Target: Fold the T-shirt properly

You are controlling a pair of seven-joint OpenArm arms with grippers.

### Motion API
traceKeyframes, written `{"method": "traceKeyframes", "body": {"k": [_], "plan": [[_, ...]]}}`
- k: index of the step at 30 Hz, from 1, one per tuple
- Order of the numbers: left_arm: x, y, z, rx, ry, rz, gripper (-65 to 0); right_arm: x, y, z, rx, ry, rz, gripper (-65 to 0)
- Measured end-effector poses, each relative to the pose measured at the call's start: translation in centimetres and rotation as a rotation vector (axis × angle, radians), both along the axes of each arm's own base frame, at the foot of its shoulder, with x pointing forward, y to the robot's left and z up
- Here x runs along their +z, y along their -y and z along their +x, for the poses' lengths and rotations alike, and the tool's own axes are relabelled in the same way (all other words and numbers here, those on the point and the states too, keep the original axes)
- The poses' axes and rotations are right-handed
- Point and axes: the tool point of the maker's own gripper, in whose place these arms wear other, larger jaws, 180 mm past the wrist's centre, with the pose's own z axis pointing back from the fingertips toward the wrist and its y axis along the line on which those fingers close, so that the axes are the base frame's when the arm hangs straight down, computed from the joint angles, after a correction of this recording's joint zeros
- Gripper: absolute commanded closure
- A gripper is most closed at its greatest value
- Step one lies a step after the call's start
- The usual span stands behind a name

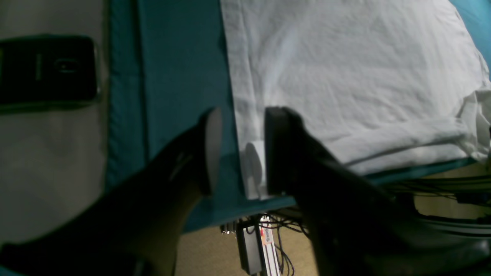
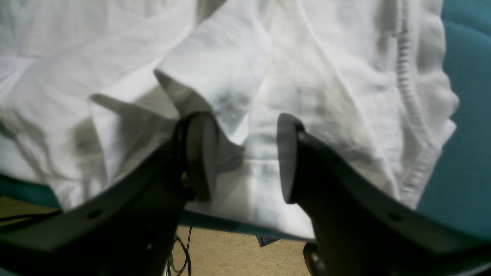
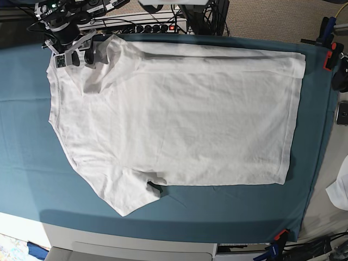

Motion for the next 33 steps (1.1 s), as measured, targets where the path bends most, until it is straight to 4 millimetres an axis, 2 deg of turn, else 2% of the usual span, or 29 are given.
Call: {"method": "traceKeyframes", "body": {"k": [3, 10, 19, 28, 31, 33], "plan": [[0.0, 0.0, 0.0, 0.0, 0.0, 0.0, -20.6, 0.7, -0.7, 0.6, -0.009, 0.045, 0.066, 0.0], [0.0, 0.0, 0.0, 0.0, 0.0, 0.0, -20.6, 2.4, -1.9, 2.2, -0.023, 0.144, 0.191, 0.0], [0.0, 0.0, 0.0, 0.0, 0.0, 0.0, -20.6, 5.6, -2.1, 7.4, -0.004, 0.308, 0.2, 0.0], [0.0, 0.0, 0.0, 0.0, 0.0, 0.0, -20.6, 5.4, -5.8, 10.0, 0.11, 0.3, 0.17, -0.2], [0.0, 0.0, 0.0, 0.0, 0.0, 0.0, -20.6, 5.1, -6.7, 10.2, 0.139, 0.289, 0.151, -8.6], [0.0, 0.0, 0.0, 0.0, 0.0, 0.0, -20.6, 4.9, -6.5, 10.4, 0.13, 0.28, 0.129, -14.1]]}}
